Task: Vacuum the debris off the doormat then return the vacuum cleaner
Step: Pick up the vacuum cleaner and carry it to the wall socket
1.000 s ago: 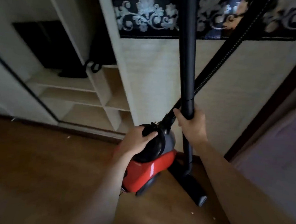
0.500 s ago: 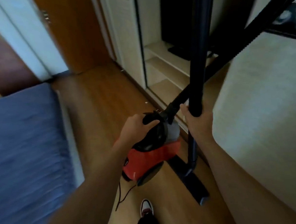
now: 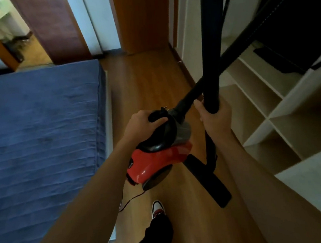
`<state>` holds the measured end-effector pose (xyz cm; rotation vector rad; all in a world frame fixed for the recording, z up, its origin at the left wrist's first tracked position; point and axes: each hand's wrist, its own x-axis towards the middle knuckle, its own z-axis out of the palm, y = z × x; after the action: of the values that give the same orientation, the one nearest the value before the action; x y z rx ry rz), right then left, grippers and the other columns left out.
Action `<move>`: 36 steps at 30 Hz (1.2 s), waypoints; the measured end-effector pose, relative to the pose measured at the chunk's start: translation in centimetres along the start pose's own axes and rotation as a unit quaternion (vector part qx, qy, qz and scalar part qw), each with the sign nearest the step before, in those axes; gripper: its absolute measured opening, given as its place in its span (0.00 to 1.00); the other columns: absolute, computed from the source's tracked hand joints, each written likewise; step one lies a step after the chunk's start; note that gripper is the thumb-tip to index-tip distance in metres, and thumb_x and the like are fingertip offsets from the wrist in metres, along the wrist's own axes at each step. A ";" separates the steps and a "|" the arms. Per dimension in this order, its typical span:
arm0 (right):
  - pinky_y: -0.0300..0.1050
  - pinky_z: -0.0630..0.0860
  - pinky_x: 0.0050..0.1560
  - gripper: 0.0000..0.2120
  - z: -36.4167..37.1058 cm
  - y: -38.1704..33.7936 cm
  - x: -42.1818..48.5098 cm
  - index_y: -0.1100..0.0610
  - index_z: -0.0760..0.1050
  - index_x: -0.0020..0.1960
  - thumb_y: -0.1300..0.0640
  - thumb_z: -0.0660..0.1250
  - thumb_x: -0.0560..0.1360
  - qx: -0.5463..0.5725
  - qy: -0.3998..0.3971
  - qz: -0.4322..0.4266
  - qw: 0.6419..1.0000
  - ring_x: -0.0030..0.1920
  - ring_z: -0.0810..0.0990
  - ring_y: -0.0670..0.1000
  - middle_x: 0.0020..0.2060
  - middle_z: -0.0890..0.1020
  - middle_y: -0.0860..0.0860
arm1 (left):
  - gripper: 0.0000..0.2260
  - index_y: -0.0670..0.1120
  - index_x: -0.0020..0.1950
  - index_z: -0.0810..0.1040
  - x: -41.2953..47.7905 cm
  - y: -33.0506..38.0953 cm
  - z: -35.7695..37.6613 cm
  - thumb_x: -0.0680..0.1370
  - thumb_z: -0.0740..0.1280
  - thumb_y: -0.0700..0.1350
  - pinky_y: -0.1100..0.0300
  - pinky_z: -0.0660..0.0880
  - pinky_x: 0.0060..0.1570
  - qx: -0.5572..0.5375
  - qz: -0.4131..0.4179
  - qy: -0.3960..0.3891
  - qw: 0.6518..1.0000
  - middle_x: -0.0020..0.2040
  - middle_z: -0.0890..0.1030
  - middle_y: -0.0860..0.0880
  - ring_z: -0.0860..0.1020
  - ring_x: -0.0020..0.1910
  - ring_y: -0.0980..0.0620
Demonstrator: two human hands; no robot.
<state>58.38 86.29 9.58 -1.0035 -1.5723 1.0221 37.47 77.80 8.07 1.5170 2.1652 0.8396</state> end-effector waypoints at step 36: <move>0.40 0.77 0.37 0.14 30.4 13.3 62.3 0.47 0.74 0.37 0.52 0.74 0.78 0.016 -0.117 0.019 0.993 0.34 0.80 0.46 0.32 0.80 0.48 | 0.12 0.54 0.39 0.77 62.1 -12.1 -8.0 0.76 0.68 0.61 0.59 0.70 0.30 0.009 -0.104 0.089 0.991 0.33 0.78 0.53 0.78 0.31 0.55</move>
<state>18.75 144.68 9.23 -0.9194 -1.7250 1.2233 1.89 130.74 8.67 1.2374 2.4147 0.9164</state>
